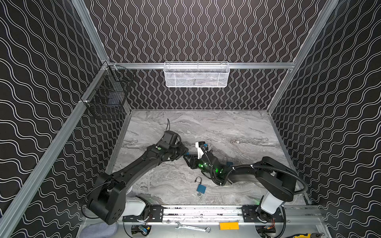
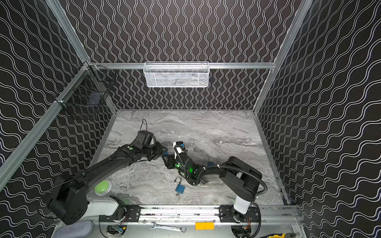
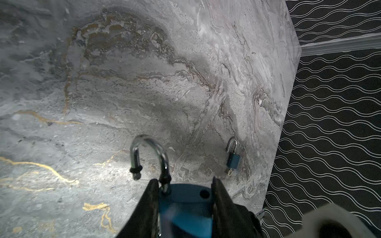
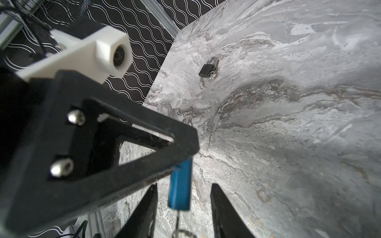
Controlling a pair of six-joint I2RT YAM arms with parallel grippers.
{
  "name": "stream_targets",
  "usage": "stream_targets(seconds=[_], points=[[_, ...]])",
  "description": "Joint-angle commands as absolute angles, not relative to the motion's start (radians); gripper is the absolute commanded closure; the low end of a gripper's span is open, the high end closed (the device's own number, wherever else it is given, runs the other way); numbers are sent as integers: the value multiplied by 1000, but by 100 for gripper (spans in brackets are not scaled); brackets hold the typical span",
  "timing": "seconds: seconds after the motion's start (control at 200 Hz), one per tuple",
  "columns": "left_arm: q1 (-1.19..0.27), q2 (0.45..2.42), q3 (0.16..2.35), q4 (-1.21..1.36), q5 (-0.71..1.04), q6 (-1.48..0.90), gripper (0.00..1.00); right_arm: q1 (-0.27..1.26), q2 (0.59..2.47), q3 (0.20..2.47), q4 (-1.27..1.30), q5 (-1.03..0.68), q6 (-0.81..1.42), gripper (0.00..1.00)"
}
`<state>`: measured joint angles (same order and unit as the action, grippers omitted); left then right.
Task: Lock with the key
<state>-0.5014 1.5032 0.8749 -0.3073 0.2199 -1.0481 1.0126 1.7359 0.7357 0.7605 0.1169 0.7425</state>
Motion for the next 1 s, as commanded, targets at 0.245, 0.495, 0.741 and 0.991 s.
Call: stream_targets(seconds=[0.245,0.495,0.741,0.991], points=[[-482,1497,864,-234,257,-1060,76,1016,1749,751,821,119,737,62],[-480,1489,853,-229,261,-1057,76,1015,1758,755,834,112,735,75],[-477,1489,832,-212,275,-1063,76,1013,1753,751,855,131,711,81],[-473,1473,830,-215,275,-1057,68,1005,1753,747,855,109,710,99]])
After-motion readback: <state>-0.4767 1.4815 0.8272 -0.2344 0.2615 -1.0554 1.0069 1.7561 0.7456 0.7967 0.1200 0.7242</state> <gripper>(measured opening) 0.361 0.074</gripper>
